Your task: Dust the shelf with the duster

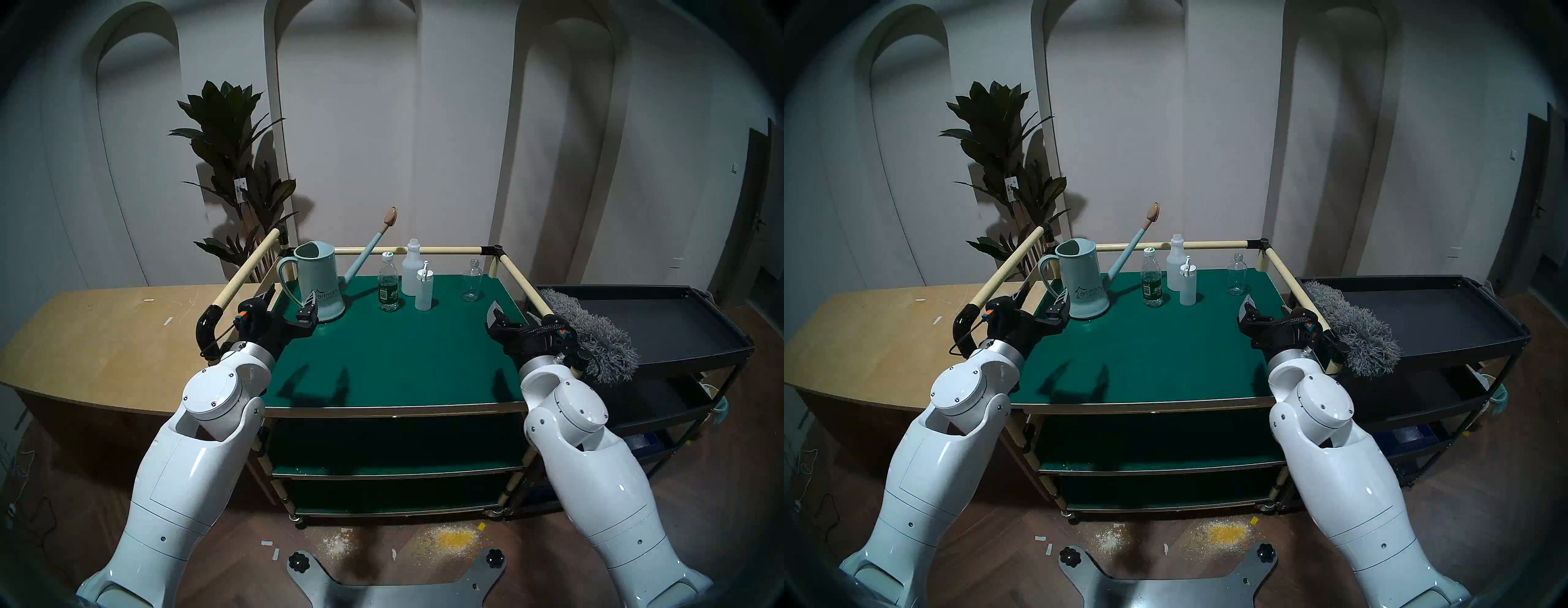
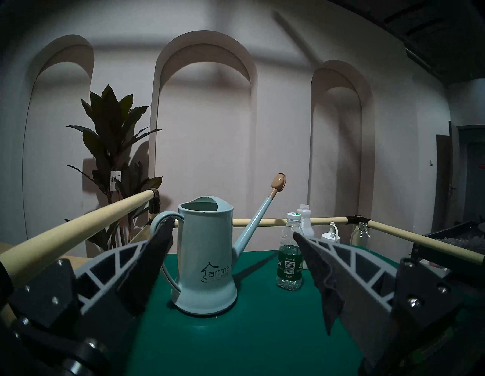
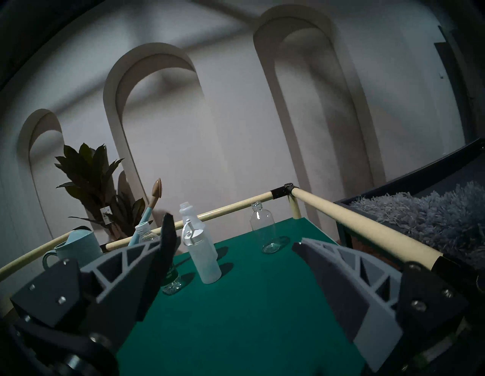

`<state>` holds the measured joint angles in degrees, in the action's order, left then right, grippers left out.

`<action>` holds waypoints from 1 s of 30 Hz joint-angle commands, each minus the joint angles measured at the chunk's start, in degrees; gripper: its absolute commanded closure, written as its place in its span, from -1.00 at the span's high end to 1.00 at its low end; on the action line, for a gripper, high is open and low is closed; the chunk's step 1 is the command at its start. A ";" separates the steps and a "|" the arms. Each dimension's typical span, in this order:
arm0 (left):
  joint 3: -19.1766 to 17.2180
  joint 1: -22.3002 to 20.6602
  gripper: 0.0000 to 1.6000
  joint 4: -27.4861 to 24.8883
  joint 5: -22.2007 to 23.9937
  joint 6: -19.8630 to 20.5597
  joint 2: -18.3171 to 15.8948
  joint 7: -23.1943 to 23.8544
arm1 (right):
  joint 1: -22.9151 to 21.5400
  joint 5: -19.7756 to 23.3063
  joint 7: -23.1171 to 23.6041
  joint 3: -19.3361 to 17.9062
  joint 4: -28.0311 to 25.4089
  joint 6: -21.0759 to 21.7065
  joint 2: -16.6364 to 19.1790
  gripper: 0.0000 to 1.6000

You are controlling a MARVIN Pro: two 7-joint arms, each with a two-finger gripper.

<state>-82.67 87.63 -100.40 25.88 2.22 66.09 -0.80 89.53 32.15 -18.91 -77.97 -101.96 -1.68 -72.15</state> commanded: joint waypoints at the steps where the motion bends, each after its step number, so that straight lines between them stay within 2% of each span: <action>1: 1.57 -2.16 1.00 0.56 -3.79 -2.51 -0.96 0.16 | -2.54 -6.56 -2.11 1.21 1.84 -6.76 -4.28 1.00; 6: 2.12 -2.64 1.00 1.64 -5.83 -4.01 -0.28 -1.17 | -3.78 -7.67 -0.90 2.25 4.37 -10.23 -3.30 1.00; 11: 2.10 -3.20 1.00 2.00 -6.51 -4.73 0.12 -2.35 | -4.65 -3.27 2.88 2.00 3.64 -4.57 -0.88 1.00; 14: 2.22 -3.36 1.00 1.86 -6.71 -4.80 0.16 -2.52 | -5.90 -2.26 5.62 1.94 3.90 -2.18 1.30 1.00; 15: 2.26 -3.38 1.00 1.81 -6.73 -4.78 0.16 -2.51 | -6.48 -1.80 6.73 1.94 4.03 -0.63 2.24 1.00; 16: 2.36 -3.40 1.00 1.85 -6.85 -4.79 0.25 -2.55 | -7.75 -0.75 8.72 1.86 4.46 2.66 3.78 1.00; 17: 2.42 -3.43 1.00 1.91 -6.92 -4.82 0.30 -2.59 | -8.32 -0.84 9.35 2.04 5.01 2.37 4.35 1.00; 20: 2.65 -3.70 1.00 2.45 -7.10 -4.84 0.62 -2.70 | -9.47 -0.96 11.90 2.14 5.86 5.04 5.63 1.00; 25: 3.12 -4.74 1.00 3.86 -7.27 -4.72 1.29 -2.70 | -10.31 -0.46 13.84 2.05 7.25 6.52 5.62 1.00; 27: 3.48 -5.37 1.00 4.22 -7.68 -3.74 1.31 -2.92 | -10.14 -0.55 12.71 1.87 7.51 6.37 4.64 1.00; 28: 3.59 -5.66 1.00 4.46 -7.70 -3.52 1.46 -3.02 | -10.12 1.09 12.14 1.28 7.64 7.56 3.64 1.00; 30: 3.64 -5.71 1.00 4.54 -7.73 -3.54 1.47 -3.06 | -10.18 1.14 12.20 1.26 7.70 7.68 3.65 1.00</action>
<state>-79.40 84.74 -95.99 18.47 -1.71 67.15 -3.97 81.39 31.90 -6.49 -75.92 -94.16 4.93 -67.63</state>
